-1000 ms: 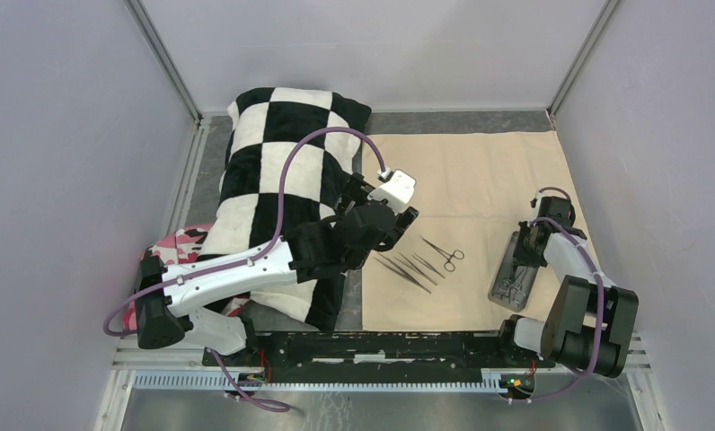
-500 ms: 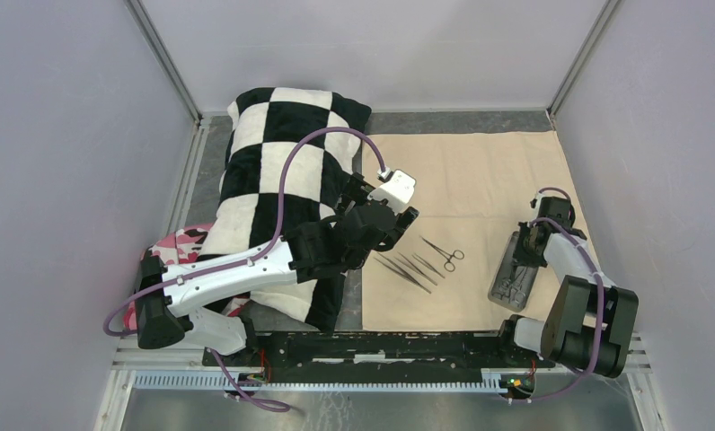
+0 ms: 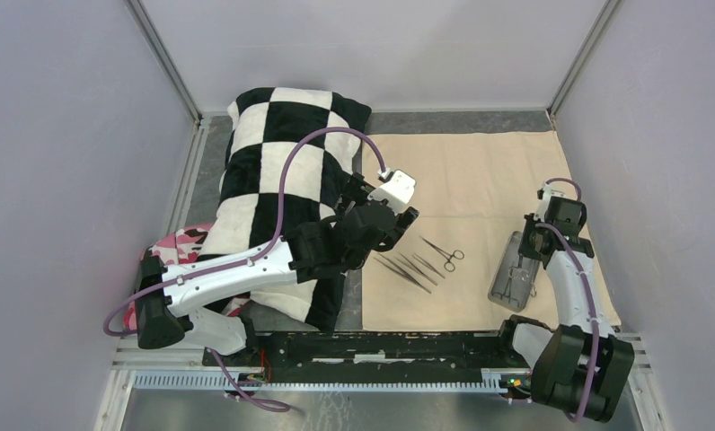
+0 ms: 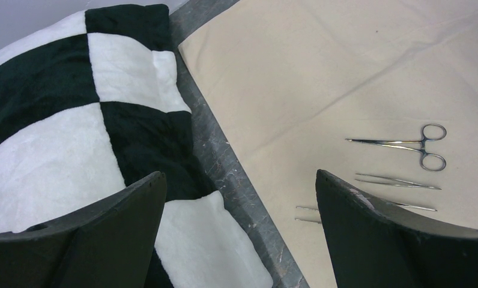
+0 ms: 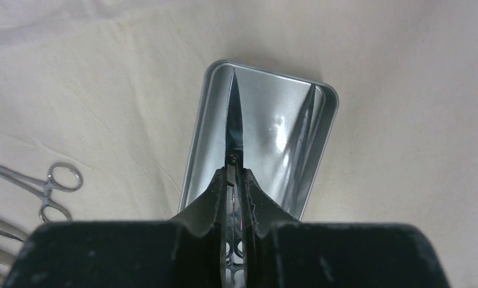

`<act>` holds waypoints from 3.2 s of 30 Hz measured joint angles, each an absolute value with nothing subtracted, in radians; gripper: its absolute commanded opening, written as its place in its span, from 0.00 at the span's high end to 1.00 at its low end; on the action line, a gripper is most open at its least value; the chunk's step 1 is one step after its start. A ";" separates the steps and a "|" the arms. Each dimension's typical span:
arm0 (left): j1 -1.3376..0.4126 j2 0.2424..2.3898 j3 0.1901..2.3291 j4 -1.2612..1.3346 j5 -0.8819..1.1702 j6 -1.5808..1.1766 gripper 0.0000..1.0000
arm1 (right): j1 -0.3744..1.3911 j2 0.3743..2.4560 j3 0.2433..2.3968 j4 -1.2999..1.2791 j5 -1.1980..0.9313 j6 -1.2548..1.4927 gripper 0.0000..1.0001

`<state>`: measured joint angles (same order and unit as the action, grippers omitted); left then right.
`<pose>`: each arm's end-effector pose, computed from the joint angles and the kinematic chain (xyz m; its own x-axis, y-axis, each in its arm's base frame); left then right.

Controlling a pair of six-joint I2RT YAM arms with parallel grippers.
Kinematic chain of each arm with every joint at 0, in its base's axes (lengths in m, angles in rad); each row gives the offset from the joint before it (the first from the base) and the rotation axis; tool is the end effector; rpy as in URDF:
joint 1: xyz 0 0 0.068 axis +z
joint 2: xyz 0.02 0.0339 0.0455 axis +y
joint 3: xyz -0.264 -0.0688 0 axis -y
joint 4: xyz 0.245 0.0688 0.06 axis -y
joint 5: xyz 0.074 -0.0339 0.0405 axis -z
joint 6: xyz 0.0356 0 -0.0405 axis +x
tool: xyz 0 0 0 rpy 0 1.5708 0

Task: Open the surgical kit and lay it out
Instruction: Pick up the medical item from the container, then place the medical item in the surgical kit, then pick up the medical item from the container.

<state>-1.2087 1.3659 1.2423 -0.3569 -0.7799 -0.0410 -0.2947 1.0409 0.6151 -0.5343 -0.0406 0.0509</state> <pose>0.1314 -0.2762 0.3554 -0.1818 0.3977 -0.8993 0.4369 0.8520 0.2884 0.1892 -0.0559 0.2050 -0.7693 0.2866 -0.5710 0.3075 0.9495 0.0624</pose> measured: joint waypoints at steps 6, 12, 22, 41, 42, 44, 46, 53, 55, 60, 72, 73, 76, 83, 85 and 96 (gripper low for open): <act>-1.208 1.366 1.242 -0.357 -0.780 -0.041 0.00 | -0.277 0.953 0.621 -0.479 -0.126 -0.015 1.00; -1.209 1.366 1.242 -0.357 -0.780 -0.041 0.00 | -0.140 0.981 0.693 -0.422 -0.146 -0.091 1.00; -1.209 1.366 1.242 -0.357 -0.783 -0.041 0.00 | 0.162 1.310 0.897 -0.398 -0.200 -0.290 1.00; -1.212 1.366 1.242 -0.357 -0.783 -0.041 0.00 | 0.324 1.593 0.933 -0.435 -0.064 -0.521 1.00; -1.213 1.366 1.242 -0.357 -0.783 -0.041 0.00 | 0.325 1.599 0.933 -0.434 -0.058 -0.522 1.00; -1.214 1.366 1.242 -0.357 -0.783 -0.041 0.00 | 0.325 1.608 0.933 -0.433 -0.045 -0.526 1.00; -1.214 1.366 1.242 -0.356 -0.783 -0.041 0.00 | 0.325 1.618 0.934 -0.428 -0.039 -0.528 1.00; -1.214 1.366 1.242 -0.356 -0.783 -0.041 0.00 | 0.325 1.644 0.939 -0.408 -0.022 -0.528 1.00; -1.214 1.366 1.242 -0.356 -0.783 -0.041 0.00 | 0.325 1.652 0.942 -0.403 -0.021 -0.528 1.00; -1.214 1.366 1.242 -0.357 -0.783 -0.041 0.00 | 0.325 1.668 0.946 -0.390 -0.021 -0.523 1.00; -1.214 1.366 1.242 -0.356 -0.783 -0.041 0.00 | 0.325 1.672 0.948 -0.378 -0.016 -0.471 0.68; -1.214 1.366 1.242 -0.356 -0.783 -0.041 0.00 | 0.325 1.668 0.948 -0.380 -0.009 -0.464 0.67; -1.214 1.366 1.242 -0.356 -0.783 -0.041 0.00 | 0.325 1.621 0.948 -0.392 0.023 -0.434 0.62; -1.220 1.366 1.242 -0.356 -0.783 -0.041 0.00 | 0.253 1.320 0.887 -0.400 0.142 -0.272 0.46; -1.224 1.366 1.242 -0.356 -0.783 -0.041 0.00 | 0.156 1.221 0.843 -0.406 0.159 -0.184 0.46; -1.232 1.364 1.242 -0.356 -0.783 -0.041 0.00 | -0.284 1.070 0.652 -0.565 0.060 0.133 0.56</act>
<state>-1.2324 1.3640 1.2419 -0.3565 -0.7826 -0.0406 -0.2840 1.0702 0.6521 -0.5652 0.0601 0.1326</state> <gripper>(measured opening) 0.994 0.480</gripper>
